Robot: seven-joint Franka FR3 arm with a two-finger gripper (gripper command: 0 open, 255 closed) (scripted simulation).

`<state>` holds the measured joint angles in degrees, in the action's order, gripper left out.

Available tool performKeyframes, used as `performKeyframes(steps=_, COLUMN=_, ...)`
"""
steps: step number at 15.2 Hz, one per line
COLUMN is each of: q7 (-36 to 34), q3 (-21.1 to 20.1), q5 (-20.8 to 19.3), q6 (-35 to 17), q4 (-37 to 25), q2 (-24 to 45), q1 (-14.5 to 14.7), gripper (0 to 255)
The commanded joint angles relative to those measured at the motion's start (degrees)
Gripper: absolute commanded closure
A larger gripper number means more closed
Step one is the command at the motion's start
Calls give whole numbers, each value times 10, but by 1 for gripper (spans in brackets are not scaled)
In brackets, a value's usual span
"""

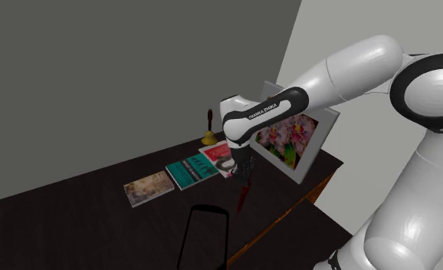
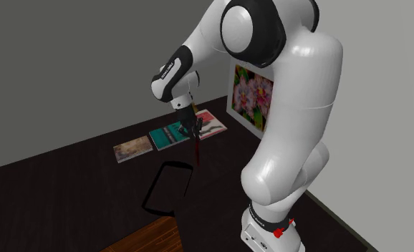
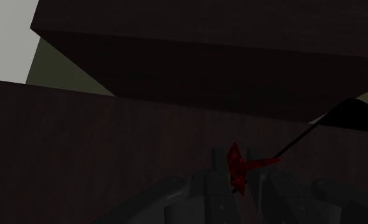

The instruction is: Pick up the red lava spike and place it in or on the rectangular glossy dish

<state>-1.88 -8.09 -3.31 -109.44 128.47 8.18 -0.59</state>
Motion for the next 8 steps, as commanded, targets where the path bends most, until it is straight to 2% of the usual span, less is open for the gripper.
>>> performKeyframes(steps=1, q7=2, q3=0, q5=2, q6=16, q4=-5, q2=-10, q1=0, gripper=255)
performKeyframes(steps=8, q7=7, q3=-1, q5=7, q6=67, q4=-24, q2=-44, q1=-1, gripper=255)
